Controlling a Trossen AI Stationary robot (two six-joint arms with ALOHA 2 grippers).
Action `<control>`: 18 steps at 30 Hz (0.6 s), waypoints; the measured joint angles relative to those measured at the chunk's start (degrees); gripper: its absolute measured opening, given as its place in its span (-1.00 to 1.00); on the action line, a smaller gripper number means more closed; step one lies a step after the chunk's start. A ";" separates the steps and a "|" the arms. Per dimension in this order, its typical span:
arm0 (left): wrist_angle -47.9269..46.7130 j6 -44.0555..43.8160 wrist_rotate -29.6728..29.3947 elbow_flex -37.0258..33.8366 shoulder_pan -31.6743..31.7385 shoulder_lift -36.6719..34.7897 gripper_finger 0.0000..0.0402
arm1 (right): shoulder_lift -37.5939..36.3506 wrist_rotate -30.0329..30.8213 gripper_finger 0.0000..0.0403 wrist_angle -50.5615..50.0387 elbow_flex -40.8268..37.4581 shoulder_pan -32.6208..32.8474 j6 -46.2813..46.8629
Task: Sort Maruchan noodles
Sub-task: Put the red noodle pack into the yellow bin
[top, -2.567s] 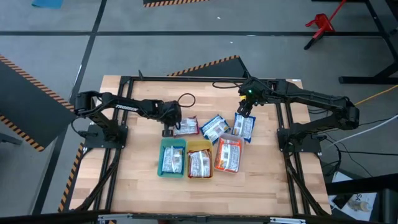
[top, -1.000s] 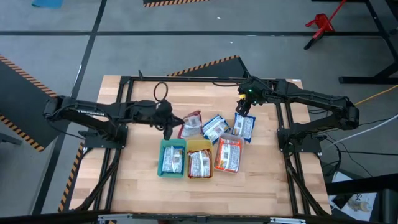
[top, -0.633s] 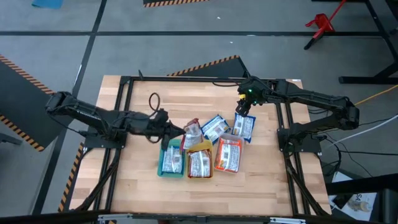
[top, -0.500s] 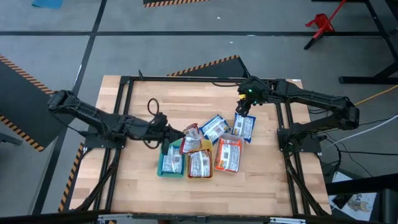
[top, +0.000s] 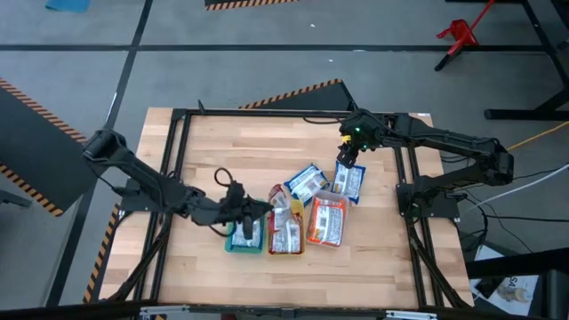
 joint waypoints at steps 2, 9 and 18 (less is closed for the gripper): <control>1.21 -0.72 -2.02 0.00 -0.52 2.17 -1.00 | 0.00 -0.02 0.04 0.00 0.00 0.00 -0.01; 11.00 -1.96 -3.99 -0.04 -1.07 9.08 -1.00 | 0.00 0.00 0.04 0.00 0.00 0.00 -0.01; 14.40 -4.26 -4.90 -0.04 -1.68 14.18 -1.00 | 0.00 0.00 0.04 0.04 0.00 0.00 -0.01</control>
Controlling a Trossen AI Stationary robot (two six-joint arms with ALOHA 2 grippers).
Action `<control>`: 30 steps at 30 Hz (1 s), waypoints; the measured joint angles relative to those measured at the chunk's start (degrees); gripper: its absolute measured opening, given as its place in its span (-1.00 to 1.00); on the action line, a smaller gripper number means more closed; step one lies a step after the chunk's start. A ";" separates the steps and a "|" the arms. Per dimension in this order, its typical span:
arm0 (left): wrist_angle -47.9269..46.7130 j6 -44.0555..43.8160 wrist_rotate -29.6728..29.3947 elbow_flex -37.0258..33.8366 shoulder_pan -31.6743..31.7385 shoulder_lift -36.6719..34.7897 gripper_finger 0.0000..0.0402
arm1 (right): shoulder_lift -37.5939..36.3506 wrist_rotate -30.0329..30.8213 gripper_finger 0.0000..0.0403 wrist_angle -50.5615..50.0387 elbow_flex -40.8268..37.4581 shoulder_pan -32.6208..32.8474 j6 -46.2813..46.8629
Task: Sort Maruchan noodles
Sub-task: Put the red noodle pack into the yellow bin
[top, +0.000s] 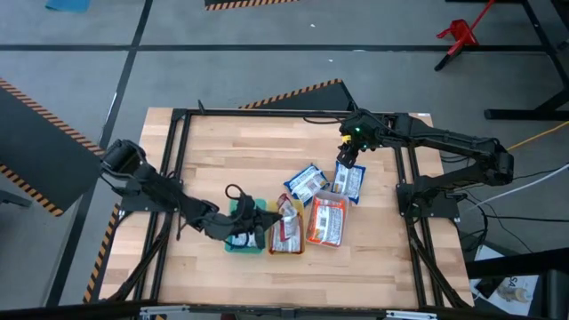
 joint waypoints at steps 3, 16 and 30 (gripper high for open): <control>0.07 -2.09 0.11 0.00 -0.36 1.50 -1.00 | 0.00 -0.29 0.04 0.02 0.00 0.00 0.04; -1.48 -3.70 5.83 -0.02 -2.19 2.19 -0.85 | 0.00 -7.78 0.04 0.07 0.00 0.00 0.54; -9.34 -2.25 15.96 0.00 -2.16 2.19 -0.44 | 1.90 -12.98 0.04 3.43 0.00 8.11 -0.16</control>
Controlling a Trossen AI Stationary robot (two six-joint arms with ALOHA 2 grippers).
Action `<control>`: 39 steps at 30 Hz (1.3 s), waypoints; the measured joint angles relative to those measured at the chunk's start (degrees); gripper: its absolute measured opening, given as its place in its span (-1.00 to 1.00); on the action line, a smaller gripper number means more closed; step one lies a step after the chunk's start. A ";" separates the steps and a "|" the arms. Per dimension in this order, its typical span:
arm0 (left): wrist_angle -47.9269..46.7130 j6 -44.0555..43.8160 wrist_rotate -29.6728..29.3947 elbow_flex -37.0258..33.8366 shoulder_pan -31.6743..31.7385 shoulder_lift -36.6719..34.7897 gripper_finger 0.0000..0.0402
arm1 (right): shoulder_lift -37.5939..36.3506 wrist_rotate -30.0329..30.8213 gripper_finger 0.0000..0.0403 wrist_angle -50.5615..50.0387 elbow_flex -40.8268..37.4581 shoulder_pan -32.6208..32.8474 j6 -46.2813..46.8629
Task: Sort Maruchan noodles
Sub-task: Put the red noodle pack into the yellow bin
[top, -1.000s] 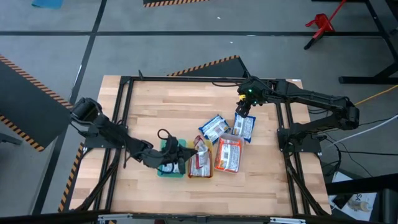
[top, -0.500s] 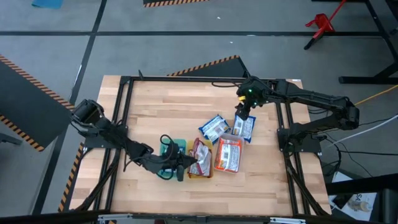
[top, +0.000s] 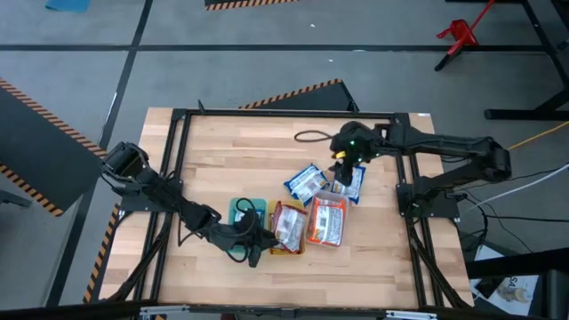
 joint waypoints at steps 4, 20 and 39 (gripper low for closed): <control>-2.74 -0.01 -0.02 -0.02 0.02 0.00 -0.41 | 1.68 0.03 0.04 4.00 0.00 4.26 -1.25; -6.36 -1.83 -0.02 -0.02 0.15 0.00 -0.41 | 12.09 9.76 0.04 17.07 0.00 23.95 -0.98; -6.28 -2.64 3.03 -0.02 0.15 0.00 -0.41 | 23.35 17.53 0.04 21.13 -0.02 28.19 -0.42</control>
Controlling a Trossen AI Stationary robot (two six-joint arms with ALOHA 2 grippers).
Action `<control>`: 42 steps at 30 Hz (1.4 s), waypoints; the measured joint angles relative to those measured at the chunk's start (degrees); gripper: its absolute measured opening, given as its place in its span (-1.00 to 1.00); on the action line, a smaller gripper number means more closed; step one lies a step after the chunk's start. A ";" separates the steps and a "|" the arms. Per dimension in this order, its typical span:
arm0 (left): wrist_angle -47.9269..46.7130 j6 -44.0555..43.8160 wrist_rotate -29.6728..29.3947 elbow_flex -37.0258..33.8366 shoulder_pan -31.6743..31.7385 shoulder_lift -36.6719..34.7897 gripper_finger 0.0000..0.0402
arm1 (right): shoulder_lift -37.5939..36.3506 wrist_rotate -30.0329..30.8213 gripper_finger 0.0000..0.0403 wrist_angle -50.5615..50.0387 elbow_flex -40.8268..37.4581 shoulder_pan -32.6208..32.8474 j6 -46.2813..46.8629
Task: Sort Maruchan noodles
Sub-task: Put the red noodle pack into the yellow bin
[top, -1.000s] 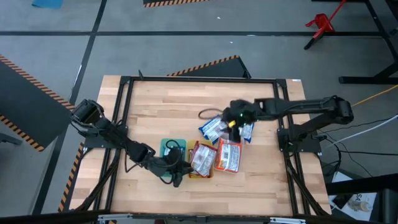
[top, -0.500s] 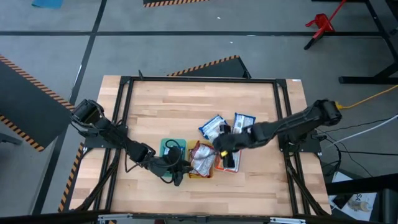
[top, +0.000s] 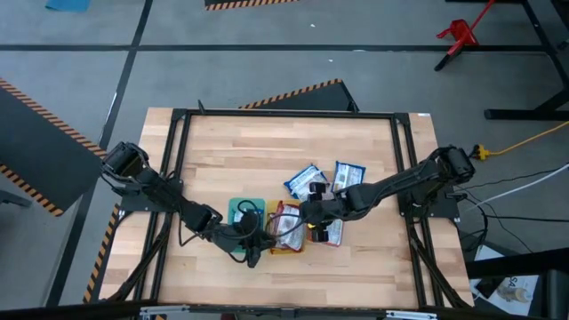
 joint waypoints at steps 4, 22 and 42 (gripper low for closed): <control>-0.01 1.45 0.77 0.02 0.00 0.00 -0.41 | 0.00 0.44 0.04 -0.03 0.00 -0.08 -1.05; -0.33 -4.16 14.95 0.00 -0.02 -1.30 -0.42 | 0.00 1.57 0.04 7.29 0.00 -0.08 -6.43; -18.79 8.11 0.46 -0.02 0.48 -25.52 -0.42 | -0.02 2.47 0.04 15.95 2.89 -0.45 -13.03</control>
